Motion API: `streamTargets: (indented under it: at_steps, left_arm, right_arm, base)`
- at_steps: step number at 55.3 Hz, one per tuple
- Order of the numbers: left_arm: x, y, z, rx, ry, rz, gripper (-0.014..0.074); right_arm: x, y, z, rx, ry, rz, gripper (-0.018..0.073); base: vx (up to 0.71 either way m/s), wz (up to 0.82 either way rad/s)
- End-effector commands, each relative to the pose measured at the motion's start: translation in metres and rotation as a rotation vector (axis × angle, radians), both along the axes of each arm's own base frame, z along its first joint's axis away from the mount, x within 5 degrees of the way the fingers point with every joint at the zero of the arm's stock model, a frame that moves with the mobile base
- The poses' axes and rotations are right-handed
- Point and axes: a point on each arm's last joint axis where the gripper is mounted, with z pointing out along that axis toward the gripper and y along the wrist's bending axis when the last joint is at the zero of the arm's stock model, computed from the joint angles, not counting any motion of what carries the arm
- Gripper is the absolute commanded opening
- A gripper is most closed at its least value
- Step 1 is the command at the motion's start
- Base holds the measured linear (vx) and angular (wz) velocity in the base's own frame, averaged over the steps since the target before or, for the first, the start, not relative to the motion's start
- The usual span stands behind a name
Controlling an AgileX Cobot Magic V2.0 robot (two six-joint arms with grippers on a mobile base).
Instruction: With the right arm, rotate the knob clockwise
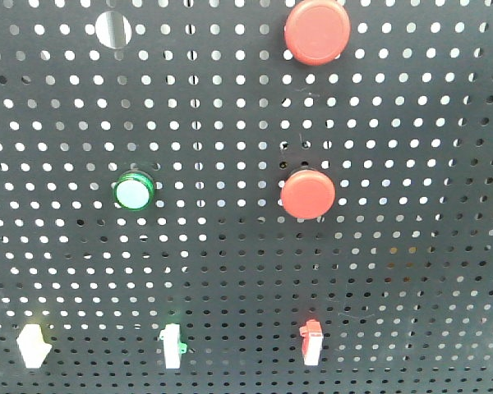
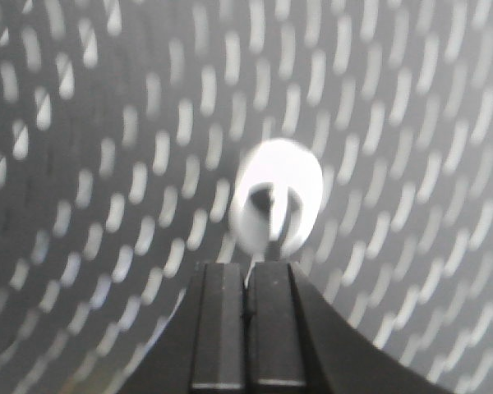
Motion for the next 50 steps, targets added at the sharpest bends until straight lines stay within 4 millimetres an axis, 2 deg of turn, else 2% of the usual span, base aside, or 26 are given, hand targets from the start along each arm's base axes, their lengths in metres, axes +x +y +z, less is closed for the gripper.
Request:
streamTargets:
  at_steps: [1, 9, 14, 23, 29, 40, 50]
  left_arm:
    - [0.0, 0.0, -0.003, -0.013, -0.067, 0.003, -0.0006]
    - [0.0, 0.0, -0.003, -0.013, -0.067, 0.003, -0.0006]
    - [0.0, 0.0, -0.003, -0.013, -0.067, 0.003, -0.0006]
    - [0.0, 0.0, -0.003, -0.013, -0.067, 0.003, -0.0006]
    - [0.0, 0.0, -0.003, -0.013, -0.067, 0.003, -0.0006]
    - [0.0, 0.0, -0.003, -0.013, -0.067, 0.003, -0.0006]
    - [0.0, 0.0, -0.003, -0.013, -0.067, 0.003, -0.0006]
  right_arm:
    - [-0.008, -0.002, 0.023, -0.018, -0.139, -0.027, 0.0003]
    - [-0.01, -0.003, 0.026, -0.078, -0.167, -0.056, 0.0053]
    - [-0.006, -0.003, 0.026, -0.084, -0.165, -0.06, 0.0116]
    - [0.012, -0.005, 0.024, -0.075, -0.161, -0.076, 0.0276]
    - [0.022, -0.007, 0.025, -0.044, -0.179, -0.088, 0.0342]
    - [0.03, -0.009, 0.025, -0.018, -0.198, -0.1, 0.0341]
    - [0.032, -0.007, 0.021, -0.028, -0.142, -0.077, 0.0246]
  base:
    - [0.0, 0.0]
    - [0.0, 0.0]
    - [0.0, 0.0]
    - [0.0, 0.0]
    - [0.0, 0.0]
    - [0.0, 0.0]
    - [0.0, 0.0]
